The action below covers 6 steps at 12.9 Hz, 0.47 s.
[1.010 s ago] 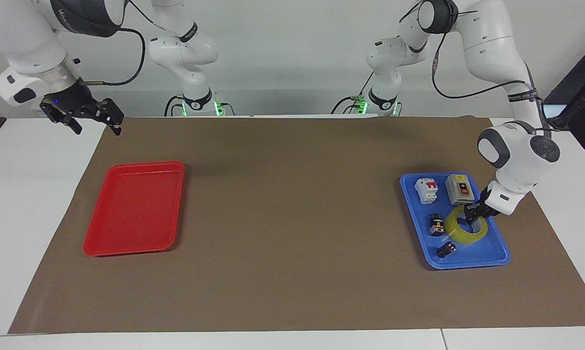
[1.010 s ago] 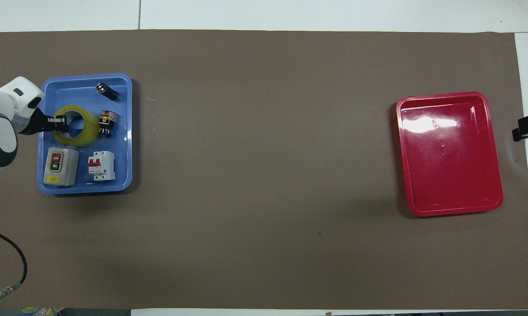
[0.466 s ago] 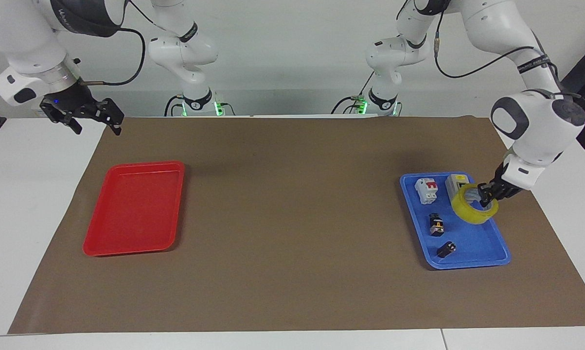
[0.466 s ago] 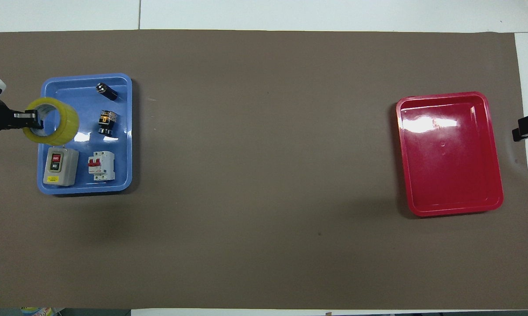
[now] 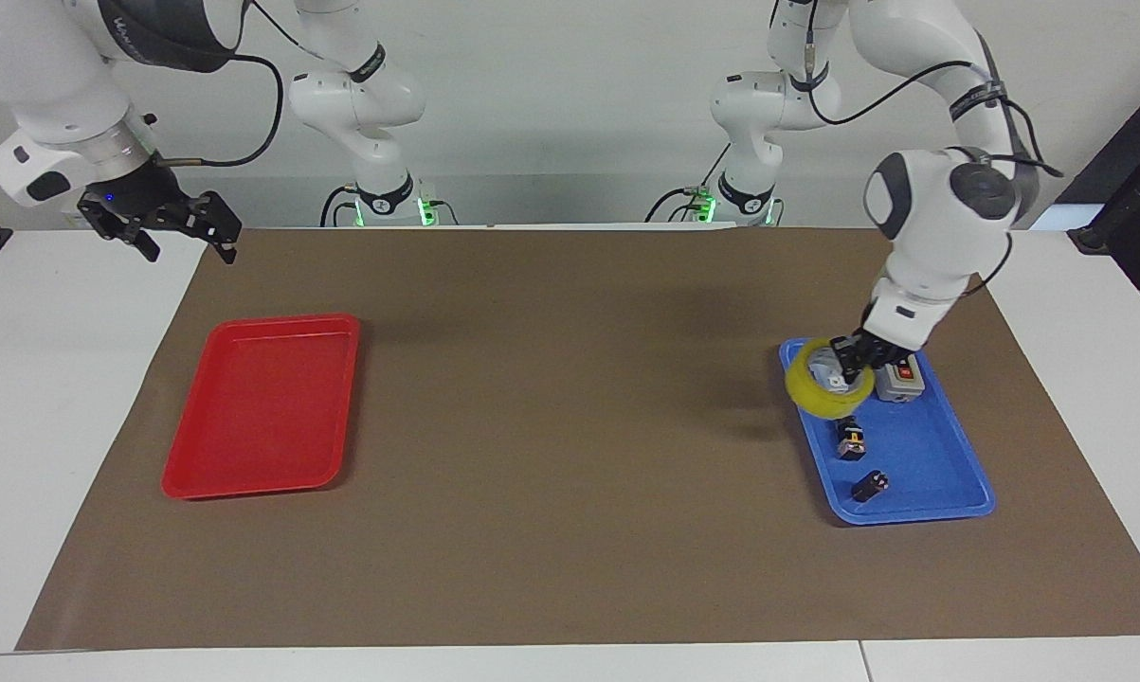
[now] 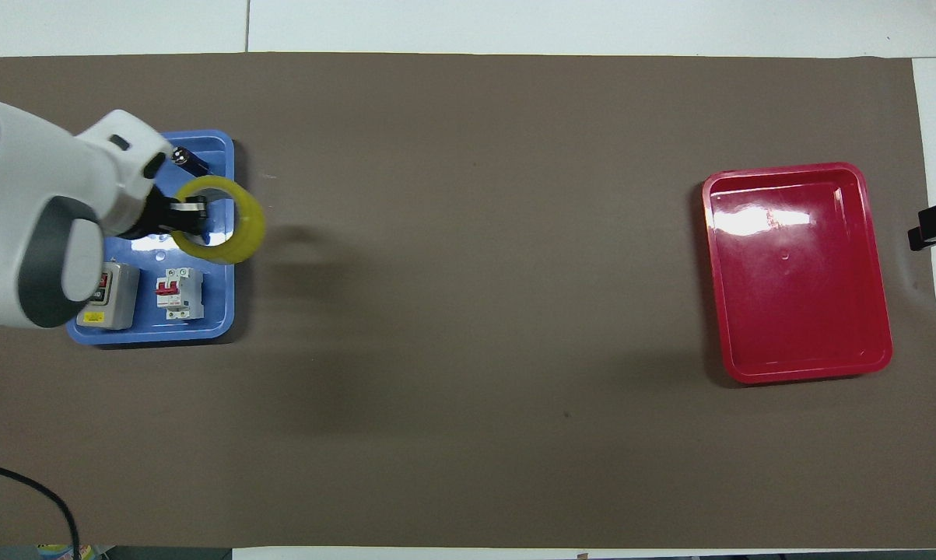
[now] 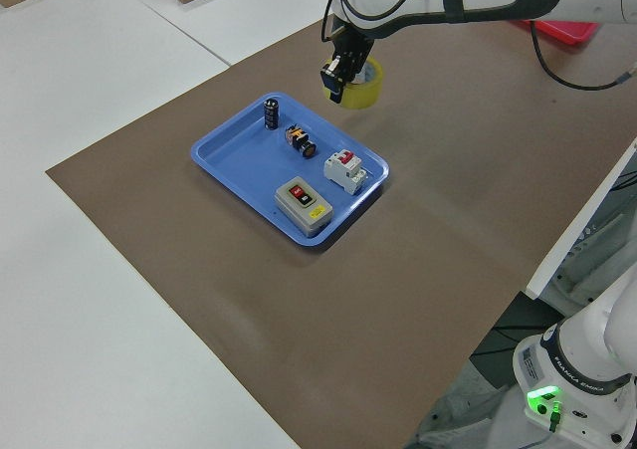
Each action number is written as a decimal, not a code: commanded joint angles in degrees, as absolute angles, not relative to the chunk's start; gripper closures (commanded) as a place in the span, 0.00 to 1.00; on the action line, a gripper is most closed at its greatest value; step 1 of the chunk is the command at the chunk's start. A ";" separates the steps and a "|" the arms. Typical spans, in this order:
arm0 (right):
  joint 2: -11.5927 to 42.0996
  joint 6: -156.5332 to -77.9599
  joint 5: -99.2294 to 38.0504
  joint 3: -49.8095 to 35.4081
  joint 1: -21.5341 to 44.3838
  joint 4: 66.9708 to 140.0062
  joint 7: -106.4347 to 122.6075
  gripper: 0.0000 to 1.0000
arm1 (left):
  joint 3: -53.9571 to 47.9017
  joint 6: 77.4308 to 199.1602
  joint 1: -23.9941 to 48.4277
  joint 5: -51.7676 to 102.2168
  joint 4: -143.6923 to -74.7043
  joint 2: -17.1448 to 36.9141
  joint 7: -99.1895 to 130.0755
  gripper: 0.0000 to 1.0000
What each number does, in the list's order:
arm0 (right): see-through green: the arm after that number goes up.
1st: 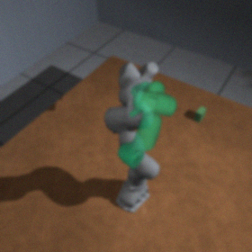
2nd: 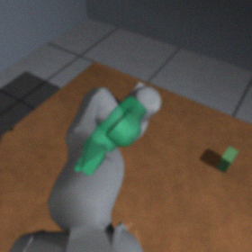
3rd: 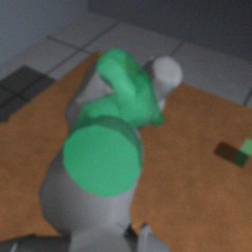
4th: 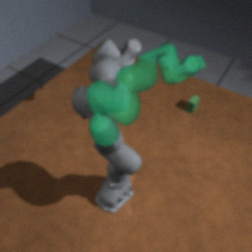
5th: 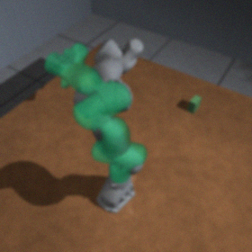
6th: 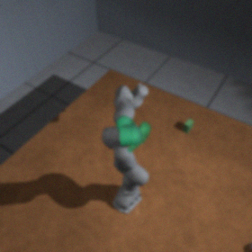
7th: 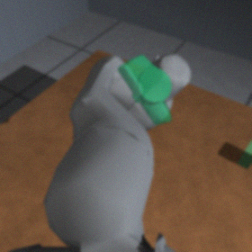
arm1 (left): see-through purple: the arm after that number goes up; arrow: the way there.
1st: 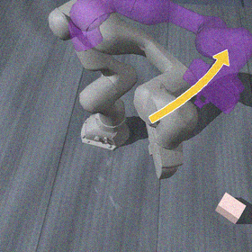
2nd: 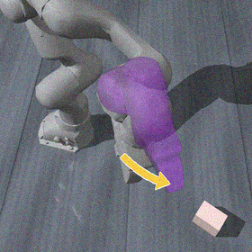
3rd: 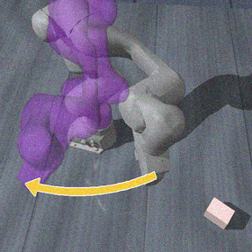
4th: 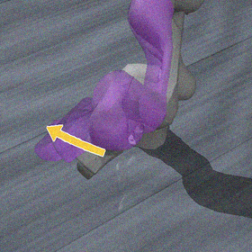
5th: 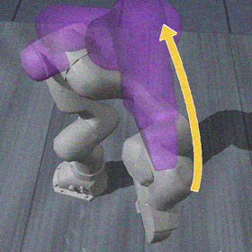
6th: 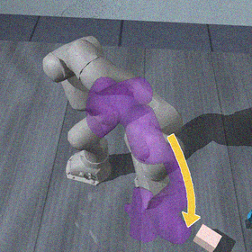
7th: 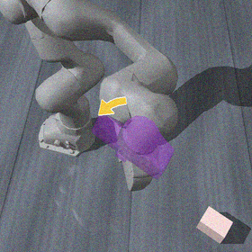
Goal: Place and move tape with both arms
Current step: 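Carry the yellow tape to mid-table and set it down with the left gripper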
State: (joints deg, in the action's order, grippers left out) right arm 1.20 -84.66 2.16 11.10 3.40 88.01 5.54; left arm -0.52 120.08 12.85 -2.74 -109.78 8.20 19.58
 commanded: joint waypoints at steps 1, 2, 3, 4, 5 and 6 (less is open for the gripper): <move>0.00 -85.08 1.05 10.99 2.81 89.47 6.77 0.00 | 0.53 124.61 22.99 -4.83 -110.65 10.97 33.09 1.00; 0.00 -85.08 1.05 10.99 2.81 89.47 6.77 0.00 | 0.53 126.28 26.07 -4.92 -110.57 11.60 36.01 1.00; 0.00 -85.08 1.05 10.99 2.81 89.47 6.77 0.00 | 0.44 127.34 28.80 -4.92 -110.48 11.95 37.95 1.00; 0.00 -85.08 1.05 10.99 2.81 89.47 6.77 0.00 | 0.44 128.31 31.18 -4.92 -110.22 12.65 39.97 1.00; 0.00 -84.99 1.05 10.99 2.99 89.47 6.85 0.00 | 0.53 129.63 33.55 -4.92 -109.52 14.31 42.77 1.00; 0.00 -84.99 1.05 10.99 2.99 89.47 6.86 0.00 | 0.53 129.90 36.18 -5.10 -107.42 16.94 46.02 1.00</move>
State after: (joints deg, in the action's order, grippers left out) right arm 1.20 -84.66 2.16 11.10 3.40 88.01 5.54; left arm -0.68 128.30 32.40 -3.37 -110.00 13.88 41.24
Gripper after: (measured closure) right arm 0.000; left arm 0.784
